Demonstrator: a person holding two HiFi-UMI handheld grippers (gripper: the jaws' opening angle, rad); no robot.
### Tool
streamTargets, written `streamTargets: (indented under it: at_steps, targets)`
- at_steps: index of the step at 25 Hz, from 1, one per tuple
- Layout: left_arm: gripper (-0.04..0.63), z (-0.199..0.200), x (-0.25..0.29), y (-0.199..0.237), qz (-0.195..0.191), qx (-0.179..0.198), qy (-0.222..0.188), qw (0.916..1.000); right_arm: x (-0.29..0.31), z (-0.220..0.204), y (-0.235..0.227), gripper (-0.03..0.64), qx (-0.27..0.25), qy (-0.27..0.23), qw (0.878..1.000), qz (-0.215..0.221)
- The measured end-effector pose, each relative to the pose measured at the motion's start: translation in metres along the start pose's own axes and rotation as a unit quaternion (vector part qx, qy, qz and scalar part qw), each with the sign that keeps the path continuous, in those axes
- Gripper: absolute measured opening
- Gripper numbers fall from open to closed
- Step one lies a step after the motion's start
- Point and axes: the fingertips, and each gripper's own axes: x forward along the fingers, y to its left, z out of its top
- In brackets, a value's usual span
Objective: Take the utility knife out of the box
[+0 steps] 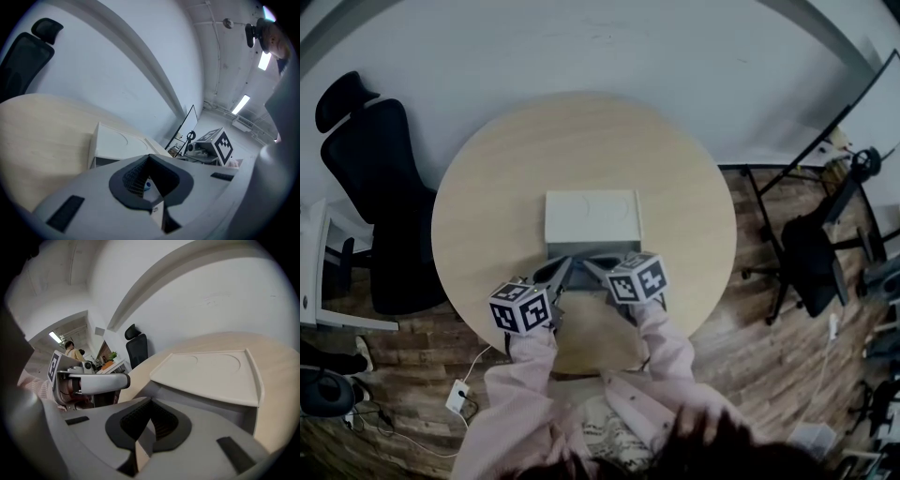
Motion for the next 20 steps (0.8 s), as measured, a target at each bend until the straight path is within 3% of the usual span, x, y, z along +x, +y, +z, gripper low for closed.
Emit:
streamTargets:
  at_steps: [13, 20]
  targets:
    - [0.009, -0.015, 0.001, 0.005, 0.009, -0.014, 0.033, 0.9993, 0.018, -0.01, -0.023, -0.012, -0.097, 0.092, 0.991, -0.02]
    - [0.009, -0.022, 0.003, 0.003, 0.016, -0.018, 0.044, 0.9987, 0.02, -0.018, -0.024, 0.012, -0.167, 0.145, 0.975, -0.004]
